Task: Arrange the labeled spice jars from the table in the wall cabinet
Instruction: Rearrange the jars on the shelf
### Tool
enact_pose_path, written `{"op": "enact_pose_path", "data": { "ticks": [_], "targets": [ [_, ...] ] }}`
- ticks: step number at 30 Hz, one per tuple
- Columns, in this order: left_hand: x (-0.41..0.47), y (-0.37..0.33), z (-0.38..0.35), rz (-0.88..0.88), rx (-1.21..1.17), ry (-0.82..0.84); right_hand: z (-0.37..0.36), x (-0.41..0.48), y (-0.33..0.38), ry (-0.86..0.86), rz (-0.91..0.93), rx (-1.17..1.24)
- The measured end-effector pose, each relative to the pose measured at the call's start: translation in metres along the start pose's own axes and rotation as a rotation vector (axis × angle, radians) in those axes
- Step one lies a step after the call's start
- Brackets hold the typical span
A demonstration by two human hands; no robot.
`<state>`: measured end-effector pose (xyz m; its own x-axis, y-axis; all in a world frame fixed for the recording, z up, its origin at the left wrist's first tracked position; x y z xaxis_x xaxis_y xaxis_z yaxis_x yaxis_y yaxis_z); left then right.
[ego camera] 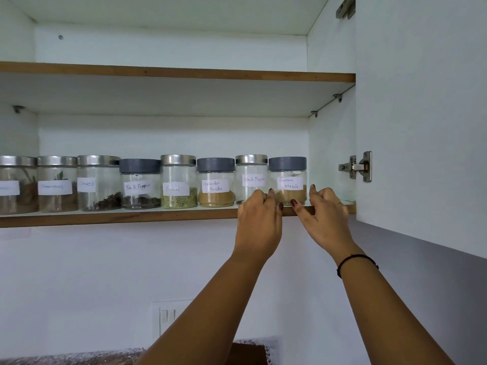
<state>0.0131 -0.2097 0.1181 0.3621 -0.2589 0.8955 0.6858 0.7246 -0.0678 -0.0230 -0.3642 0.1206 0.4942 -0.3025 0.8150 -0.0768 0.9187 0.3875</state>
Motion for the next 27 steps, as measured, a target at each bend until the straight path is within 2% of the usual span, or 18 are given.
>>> {"op": "enact_pose_path", "data": {
  "ticks": [5, 9, 13, 15, 20, 27],
  "targets": [
    [0.001, 0.002, 0.005, -0.016, -0.055, 0.040, -0.002, 0.002, -0.003, 0.011, -0.012, 0.019],
    [0.001, 0.012, 0.013, -0.077, -0.200, 0.122, 0.000, 0.001, -0.002, 0.003, -0.010, 0.045],
    [-0.008, 0.025, 0.024, -0.127, -0.361, 0.200, 0.003, -0.007, 0.001, -0.008, -0.053, 0.218],
    [-0.013, 0.036, 0.036, -0.116, -0.422, 0.178, 0.005, -0.015, 0.010, -0.051, -0.049, 0.308],
    [-0.020, 0.087, 0.080, -0.068, -0.429, 0.050, 0.012, -0.025, 0.066, -0.194, 0.081, 0.327],
    [-0.021, 0.187, 0.153, -0.008, -0.293, -0.033, -0.019, -0.024, 0.177, -0.163, 0.205, 0.423]
  ]
}}
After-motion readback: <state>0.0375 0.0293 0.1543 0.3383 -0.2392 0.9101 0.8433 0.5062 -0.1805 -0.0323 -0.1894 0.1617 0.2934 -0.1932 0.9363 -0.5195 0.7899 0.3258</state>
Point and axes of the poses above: each hand's wrist, its own x-axis towards the middle knuckle, its own z-axis out of the back of the hand, y = z × x, the point moved 5 cm from there along x, towards the middle knuckle, and after that the axes turned 8 degrees about x, right-handed, at the moved point
